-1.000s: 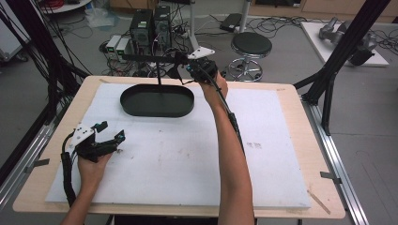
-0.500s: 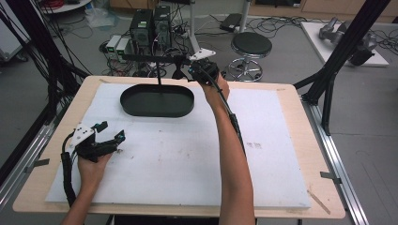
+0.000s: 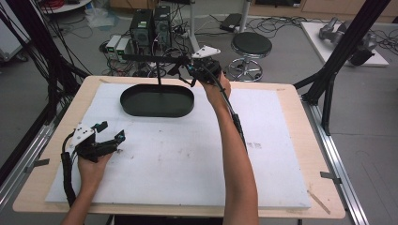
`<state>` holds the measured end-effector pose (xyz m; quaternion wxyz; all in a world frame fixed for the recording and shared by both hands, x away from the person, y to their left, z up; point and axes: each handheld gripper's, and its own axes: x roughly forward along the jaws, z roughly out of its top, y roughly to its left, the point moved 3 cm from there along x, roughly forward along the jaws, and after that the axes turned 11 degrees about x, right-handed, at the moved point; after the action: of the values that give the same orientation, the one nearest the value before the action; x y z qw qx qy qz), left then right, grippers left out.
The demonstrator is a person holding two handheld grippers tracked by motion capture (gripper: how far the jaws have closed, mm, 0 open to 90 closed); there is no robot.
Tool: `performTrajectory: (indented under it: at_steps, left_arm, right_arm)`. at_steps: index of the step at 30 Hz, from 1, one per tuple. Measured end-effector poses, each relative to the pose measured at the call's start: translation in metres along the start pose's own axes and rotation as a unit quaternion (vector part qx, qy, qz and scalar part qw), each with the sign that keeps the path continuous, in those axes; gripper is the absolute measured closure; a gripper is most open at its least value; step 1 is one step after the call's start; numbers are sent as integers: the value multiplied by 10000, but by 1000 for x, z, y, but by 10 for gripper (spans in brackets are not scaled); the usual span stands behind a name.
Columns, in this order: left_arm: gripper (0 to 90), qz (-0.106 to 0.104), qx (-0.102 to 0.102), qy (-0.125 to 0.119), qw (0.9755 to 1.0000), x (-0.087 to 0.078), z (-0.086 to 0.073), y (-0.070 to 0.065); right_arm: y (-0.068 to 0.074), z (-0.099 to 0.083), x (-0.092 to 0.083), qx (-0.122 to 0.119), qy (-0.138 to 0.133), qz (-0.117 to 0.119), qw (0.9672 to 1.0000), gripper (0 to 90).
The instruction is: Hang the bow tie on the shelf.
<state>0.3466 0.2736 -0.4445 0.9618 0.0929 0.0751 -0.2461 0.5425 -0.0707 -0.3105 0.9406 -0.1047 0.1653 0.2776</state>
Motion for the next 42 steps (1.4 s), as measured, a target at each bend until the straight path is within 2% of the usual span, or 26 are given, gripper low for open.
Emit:
performTrajectory:
  at_steps: [4,12,18,23,27,31,33,34,35,42]
  left_arm:
    - [191,-1,-2,6,10000,0,0,0]
    - [191,-2,12,5,10000,0,0,0]
    - [191,2,-5,-10,10000,0,0,0]
    - [191,8,6,-24,10000,1,0,0]
    - [187,20,0,-26,10000,1,0,0]
    - [184,28,1,-19,10000,1,0,0]
    - [183,28,3,-15,10000,1,0,0]
    - [183,28,3,-15,10000,1,0,0]
    - [183,45,5,5,10000,1,0,0]
    - [179,65,6,14,10000,1,0,0]
  right_arm:
    - [-2,3,-6,60,-83,22,9999,688]
    - [-11,9,-29,170,-312,53,9994,651]
    - [-19,11,-52,295,-495,67,9983,568]
    - [-29,7,-75,371,-648,68,9972,430]
    - [-40,4,-95,528,-779,38,9956,320]
    - [-48,1,-119,617,-992,9,9932,296]
    - [-50,-2,-130,649,-1037,-12,9925,269]
    - [-50,-2,-130,649,-1037,-12,9925,269]
    - [-53,-6,-141,692,-1033,-22,9922,253]
    - [-58,-20,-179,679,-1185,-71,9906,208]
